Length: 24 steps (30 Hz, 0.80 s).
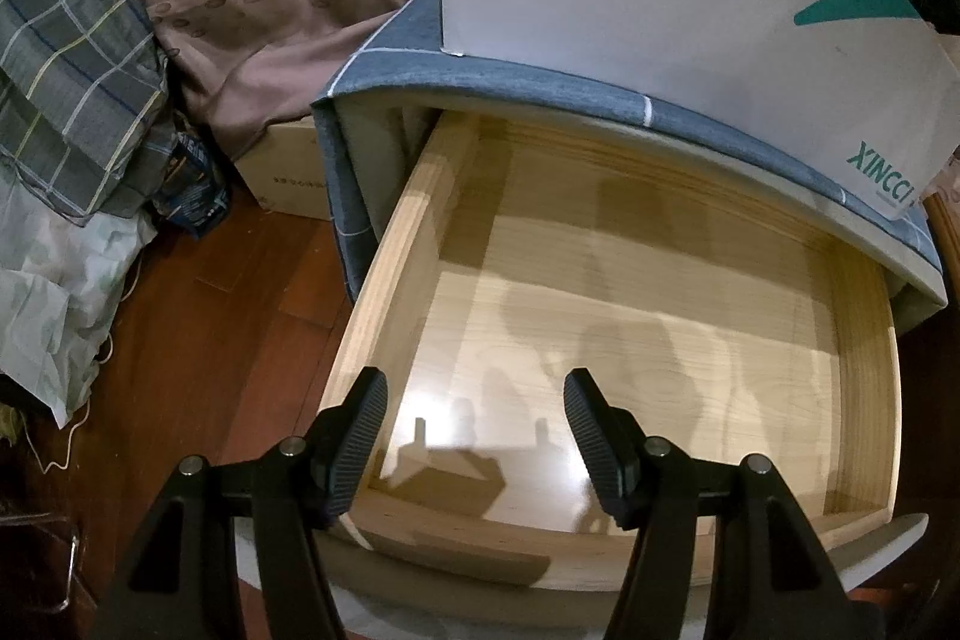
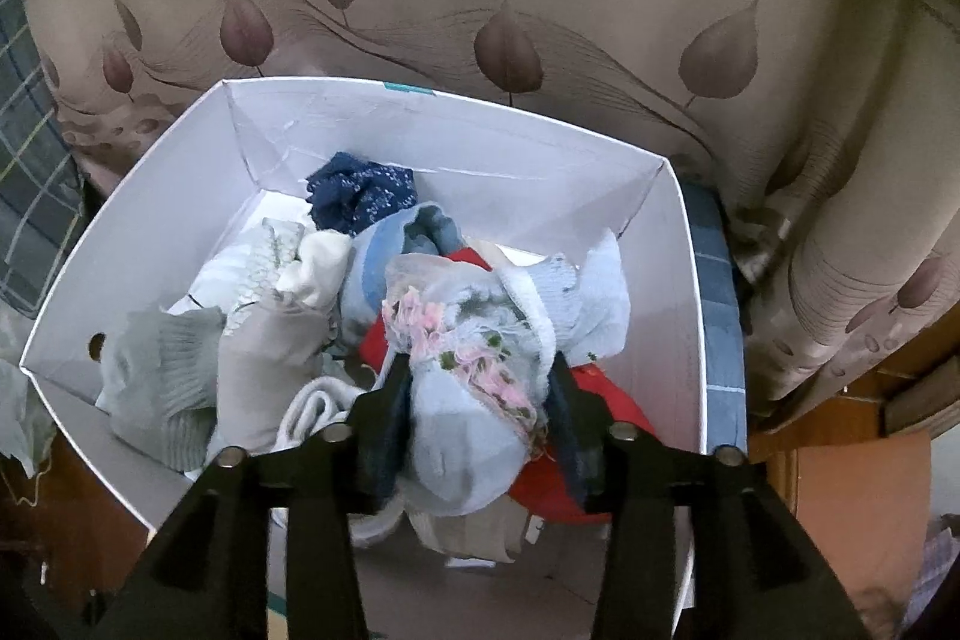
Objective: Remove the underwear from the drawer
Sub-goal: 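Lower the floral-trim sock into the white box and open the right gripper, then withdraw the right tool from the box back over the empty drawer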
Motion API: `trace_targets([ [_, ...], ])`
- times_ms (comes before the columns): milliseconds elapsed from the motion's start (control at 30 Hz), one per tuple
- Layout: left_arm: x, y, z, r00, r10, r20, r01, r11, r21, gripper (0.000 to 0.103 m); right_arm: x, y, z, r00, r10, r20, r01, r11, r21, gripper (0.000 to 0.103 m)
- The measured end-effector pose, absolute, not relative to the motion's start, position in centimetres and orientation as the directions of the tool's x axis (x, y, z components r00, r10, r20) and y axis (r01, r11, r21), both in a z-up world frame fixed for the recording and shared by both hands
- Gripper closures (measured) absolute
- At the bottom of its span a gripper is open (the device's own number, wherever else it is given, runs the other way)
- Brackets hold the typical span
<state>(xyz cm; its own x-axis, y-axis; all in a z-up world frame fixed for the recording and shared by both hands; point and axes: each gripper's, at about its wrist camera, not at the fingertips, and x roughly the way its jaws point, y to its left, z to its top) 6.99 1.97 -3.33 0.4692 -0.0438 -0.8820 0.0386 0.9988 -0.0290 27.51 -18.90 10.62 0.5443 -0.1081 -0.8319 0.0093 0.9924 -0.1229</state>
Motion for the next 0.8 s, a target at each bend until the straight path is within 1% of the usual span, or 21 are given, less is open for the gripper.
trace_targets([
  [67, 7.0, 1.9, -3.4, 0.471, -0.042, -0.881, 0.037, 0.999, -0.027, 0.040, 27.0, -19.0, 11.0, 0.555, -0.099, -0.826, 0.012, 0.994, -0.111, 0.033],
  [167, 7.0, 1.8, -3.4, 0.471, -0.041, -0.881, 0.039, 0.999, -0.026, 0.040, 25.8, -18.8, 11.9, 0.578, -0.097, -0.810, 0.007, 0.993, -0.114, 0.032],
  [233, 7.1, 1.7, -3.4, 0.473, -0.041, -0.880, 0.037, 0.999, -0.026, 0.040, 24.5, -18.9, 12.8, 0.590, -0.078, -0.804, 0.001, 0.995, -0.096, 0.026],
  [333, 7.1, 1.7, -3.3, 0.476, -0.037, -0.879, 0.032, 0.999, -0.025, 0.040, 21.8, -19.2, 14.3, 0.619, -0.049, -0.784, -0.001, 0.998, -0.063, 0.025],
  [367, 7.0, 1.7, -3.2, 0.479, -0.038, -0.877, 0.032, 0.999, -0.026, 0.040, 20.9, -19.3, 14.7, 0.629, -0.044, -0.776, -0.003, 0.998, -0.059, 0.023],
  [400, 7.0, 1.7, -3.2, 0.482, -0.036, -0.875, 0.030, 0.999, -0.025, 0.040, 19.8, -19.5, 15.2, 0.640, -0.037, -0.768, -0.005, 0.999, -0.052, 0.018],
  [500, 6.8, 1.8, -3.0, 0.484, -0.050, -0.874, 0.036, 0.999, -0.038, 0.040, 15.9, -19.9, 16.0, 0.672, -0.014, -0.741, -0.012, 0.999, -0.029, 0.014],
  [600, 6.5, 1.9, -2.7, 0.492, -0.044, -0.869, 0.033, 0.999, -0.032, 0.040, 12.6, -20.4, 15.2, 0.673, -0.008, -0.740, -0.007, 1.000, -0.018, 0.011],
  [700, 6.0, 1.9, -2.3, 0.496, -0.042, -0.867, 0.040, 0.999, -0.026, 0.040, 9.6, -20.8, 13.0, 0.664, -0.011, -0.748, 0.012, 1.000, -0.004, 0.009],
  [800, 5.2, 1.9, -2.0, 0.505, -0.042, -0.862, 0.048, 0.999, -0.021, 0.040, 6.4, -21.4, 9.7, 0.652, -0.042, -0.757, 0.075, 0.997, 0.009, 0.008],
])
